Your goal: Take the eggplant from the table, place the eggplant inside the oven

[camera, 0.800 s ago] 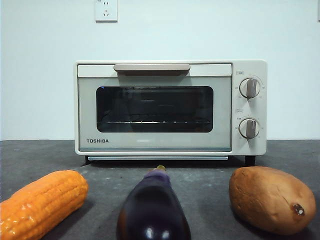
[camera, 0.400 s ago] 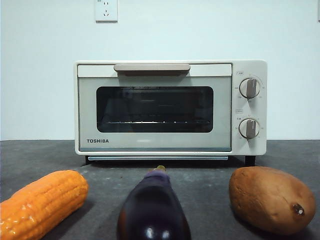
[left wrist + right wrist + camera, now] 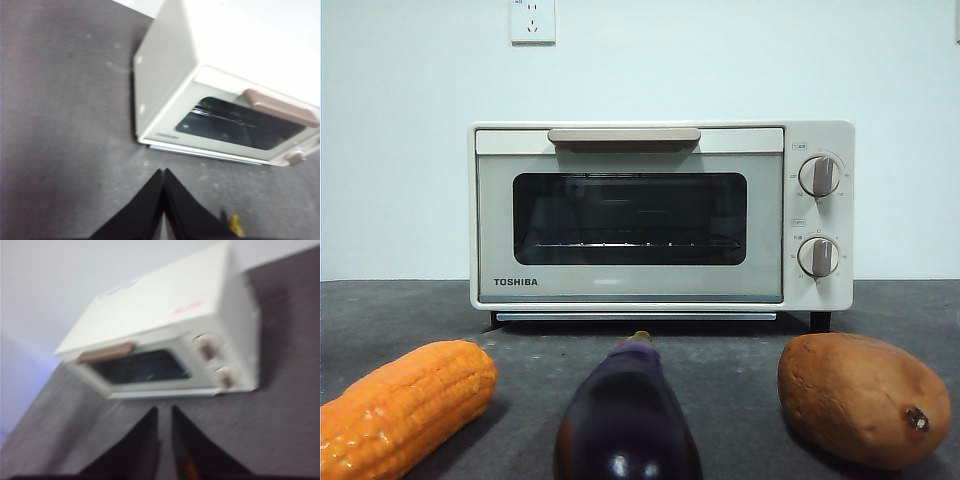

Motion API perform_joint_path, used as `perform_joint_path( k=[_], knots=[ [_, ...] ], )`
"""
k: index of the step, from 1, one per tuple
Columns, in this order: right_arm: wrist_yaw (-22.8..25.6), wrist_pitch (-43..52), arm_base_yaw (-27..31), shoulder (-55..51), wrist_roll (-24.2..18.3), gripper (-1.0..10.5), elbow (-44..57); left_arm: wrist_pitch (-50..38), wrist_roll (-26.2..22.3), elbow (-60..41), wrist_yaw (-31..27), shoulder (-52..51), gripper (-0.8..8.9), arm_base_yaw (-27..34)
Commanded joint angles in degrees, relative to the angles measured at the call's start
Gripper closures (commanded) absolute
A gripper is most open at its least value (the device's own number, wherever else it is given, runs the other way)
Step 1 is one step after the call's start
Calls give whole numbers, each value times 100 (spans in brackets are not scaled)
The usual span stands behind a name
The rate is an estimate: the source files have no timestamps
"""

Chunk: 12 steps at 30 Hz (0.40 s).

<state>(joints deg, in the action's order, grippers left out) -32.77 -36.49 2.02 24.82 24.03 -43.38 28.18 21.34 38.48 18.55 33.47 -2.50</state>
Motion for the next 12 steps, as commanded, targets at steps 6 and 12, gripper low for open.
perform_joint_path(
  k=[6,12],
  knots=[
    [-1547,195,-339,863,507,640,-509,-33,-282,579,420,796,809,-177],
    [-1834,654,-1054,1207,1115,622,-507,-72,-374,647,420,1078,809,-437]
  ],
)
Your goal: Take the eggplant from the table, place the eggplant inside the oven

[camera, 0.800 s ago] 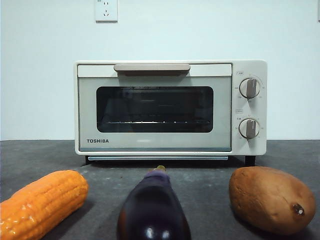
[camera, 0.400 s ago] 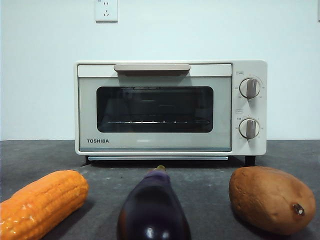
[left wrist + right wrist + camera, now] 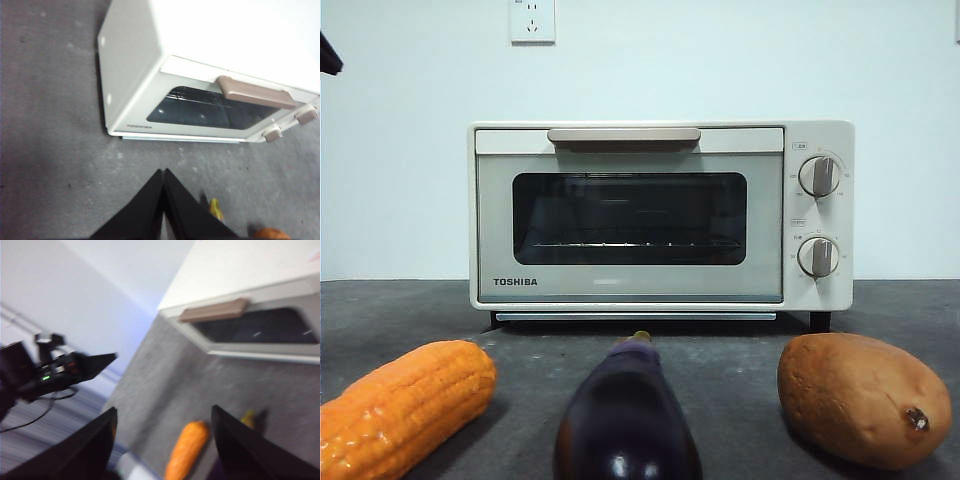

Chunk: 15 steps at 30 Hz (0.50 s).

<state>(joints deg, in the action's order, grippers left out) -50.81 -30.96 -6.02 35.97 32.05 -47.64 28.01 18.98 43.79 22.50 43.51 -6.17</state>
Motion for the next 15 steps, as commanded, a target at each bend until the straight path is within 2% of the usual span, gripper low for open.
perform_joint_path(
  k=[1,3,5,10,15],
  knots=[
    [-11,144,-444,164,352,616,-81,-55,-166,116,24,98,809,-111],
    [114,229,-822,310,391,601,-83,-55,-168,116,24,140,809,-184],
    [476,269,-1329,509,439,593,-90,-57,-184,116,24,164,809,-243],
    [1676,258,-2671,1180,444,592,-151,-59,-190,116,22,179,809,-291],
    [2712,39,-3766,2138,442,592,-466,-57,-208,116,22,179,809,-291]
  ],
)
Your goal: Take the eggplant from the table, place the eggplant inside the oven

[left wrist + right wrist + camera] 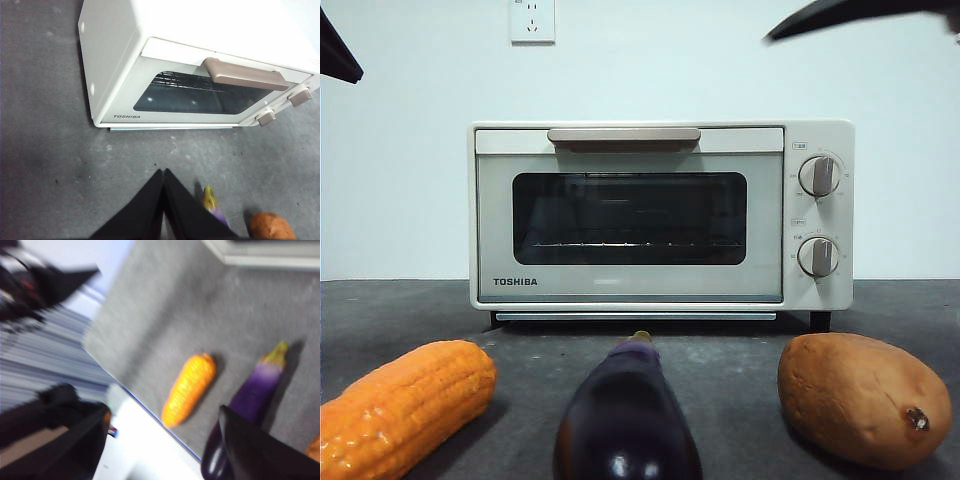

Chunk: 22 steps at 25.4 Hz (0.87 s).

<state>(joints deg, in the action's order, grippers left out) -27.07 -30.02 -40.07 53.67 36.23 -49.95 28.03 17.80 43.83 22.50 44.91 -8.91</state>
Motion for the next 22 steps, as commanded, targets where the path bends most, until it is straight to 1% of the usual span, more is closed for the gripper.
perform_joint_path(
  k=[1,5,7,9,12,16,18,21,22],
  knots=[
    [529,-160,-535,601,28,592,-332,-59,-92,111,22,39,809,-17],
    [1141,-673,-1005,1471,63,593,-763,-59,-96,111,22,39,809,-17],
    [1672,-970,-1285,2140,136,593,-1071,-57,-116,111,22,39,809,-17],
    [2081,-1051,-1488,2793,221,593,-1285,-57,-133,111,22,39,809,-17],
    [2437,-907,-1620,3694,289,594,-1436,-57,-181,111,22,39,809,-17],
    [2411,-612,-1622,4586,417,594,-1436,-55,-221,111,22,39,809,-17],
    [2413,-485,-1639,4776,459,604,-1438,-55,-245,111,22,39,809,-17],
    [2422,-466,-1676,4802,518,677,-1438,-55,-339,111,22,39,809,-17],
    [2415,-472,-1681,4800,540,719,-1447,-55,-343,111,22,39,809,-17]
  ],
)
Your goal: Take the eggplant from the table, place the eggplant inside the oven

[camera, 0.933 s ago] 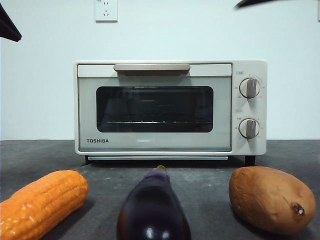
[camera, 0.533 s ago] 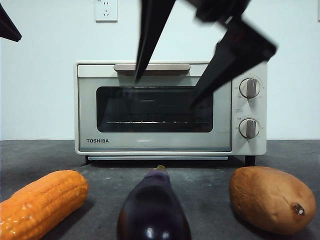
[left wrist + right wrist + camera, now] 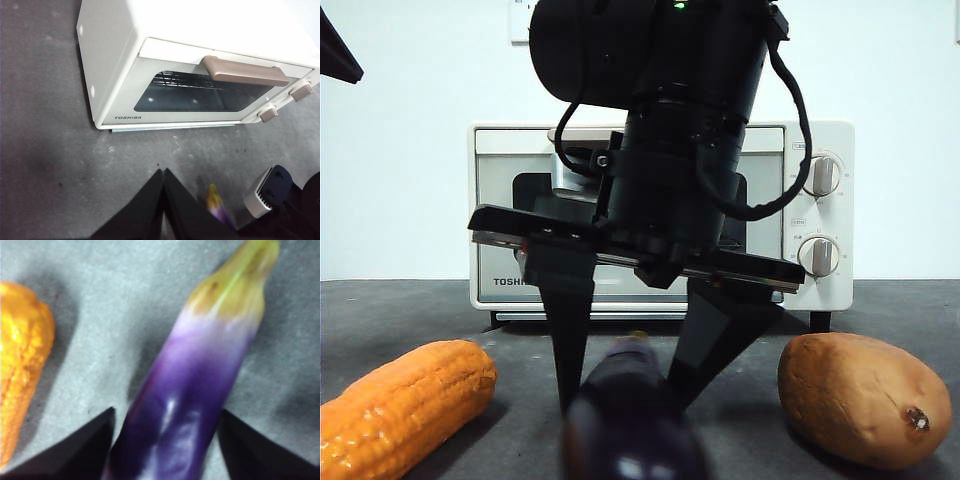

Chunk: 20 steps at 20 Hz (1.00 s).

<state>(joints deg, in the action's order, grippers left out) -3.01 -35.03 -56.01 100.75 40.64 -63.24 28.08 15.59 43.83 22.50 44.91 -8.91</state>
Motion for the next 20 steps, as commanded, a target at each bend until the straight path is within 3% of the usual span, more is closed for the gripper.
perform_joint_path(
  k=[1,3,4,9,13,17,20],
  knots=[
    [2,4,-87,66,98,755,-138,-59,-122,111,22,39,809,-17],
    [-22,-234,-90,-85,-4,775,-326,-59,-122,111,22,39,809,-17],
    [-44,-476,-116,-192,-286,775,-505,-59,-120,111,22,39,809,-17],
    [-94,-2944,-199,-1261,-2702,775,-1882,-55,-170,356,35,341,809,-254],
    [-98,-3849,-199,-2286,-3733,775,-2026,50,-315,1019,44,1130,809,-835],
    [-57,-4262,-199,-3123,-4002,775,-2026,540,-748,2175,2,2247,809,-1419],
    [334,-4524,-199,-3595,-3995,775,-2026,785,-1049,3152,-238,3128,809,-1757]
  ],
)
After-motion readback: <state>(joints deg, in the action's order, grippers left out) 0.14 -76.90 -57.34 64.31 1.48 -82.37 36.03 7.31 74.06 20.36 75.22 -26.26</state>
